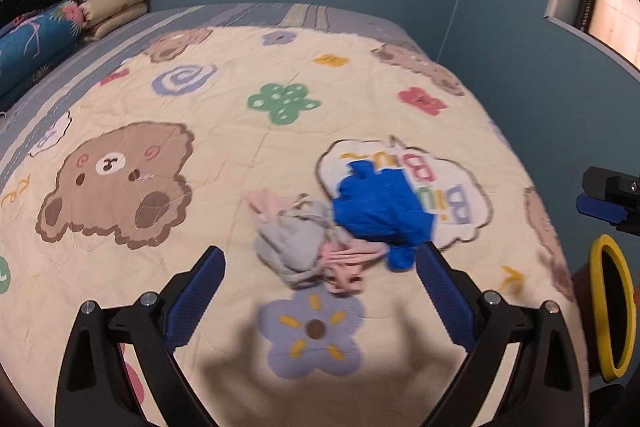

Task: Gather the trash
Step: 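Move both tools back over the blue bag and grey cloth on the bed, then grasp the grey-pink cloth with the left tool while the right tool grasps the blue plastic bag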

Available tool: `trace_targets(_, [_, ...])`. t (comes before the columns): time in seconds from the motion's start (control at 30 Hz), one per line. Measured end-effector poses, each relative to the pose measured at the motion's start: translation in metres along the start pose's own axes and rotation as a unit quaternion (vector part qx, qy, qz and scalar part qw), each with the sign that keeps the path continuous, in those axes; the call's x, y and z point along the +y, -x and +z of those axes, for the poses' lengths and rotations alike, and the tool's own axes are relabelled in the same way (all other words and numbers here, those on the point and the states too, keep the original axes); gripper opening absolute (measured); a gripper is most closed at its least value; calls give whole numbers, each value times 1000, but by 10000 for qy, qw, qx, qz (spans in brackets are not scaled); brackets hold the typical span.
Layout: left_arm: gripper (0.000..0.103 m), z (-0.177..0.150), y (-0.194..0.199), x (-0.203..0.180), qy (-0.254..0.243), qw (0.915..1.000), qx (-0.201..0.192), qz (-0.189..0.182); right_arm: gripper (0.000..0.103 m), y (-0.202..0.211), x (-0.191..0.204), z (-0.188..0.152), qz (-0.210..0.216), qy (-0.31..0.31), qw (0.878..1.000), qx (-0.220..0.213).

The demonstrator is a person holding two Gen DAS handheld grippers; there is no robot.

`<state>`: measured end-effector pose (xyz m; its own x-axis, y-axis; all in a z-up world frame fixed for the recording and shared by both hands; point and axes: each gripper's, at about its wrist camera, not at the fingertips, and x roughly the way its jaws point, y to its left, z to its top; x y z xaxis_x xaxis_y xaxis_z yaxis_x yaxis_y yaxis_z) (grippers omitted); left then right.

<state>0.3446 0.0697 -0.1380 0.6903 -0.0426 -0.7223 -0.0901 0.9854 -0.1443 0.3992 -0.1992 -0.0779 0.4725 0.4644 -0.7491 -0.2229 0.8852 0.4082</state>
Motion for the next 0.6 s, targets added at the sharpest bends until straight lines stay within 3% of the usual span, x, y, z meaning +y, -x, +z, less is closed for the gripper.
trace_targets(0.43, [92, -2, -50, 20, 425, 9980, 468, -13, 75, -111, 33, 21, 124, 303, 9954, 896])
trace_targets(0.53, [88, -1, -56, 20, 475, 9975, 516, -83, 72, -128, 37, 24, 105, 328, 9944, 1001])
trace_targets(0.6, [79, -2, -61, 18, 464, 9970, 600, -150, 72, -139, 40, 25, 162, 308, 9935, 1084])
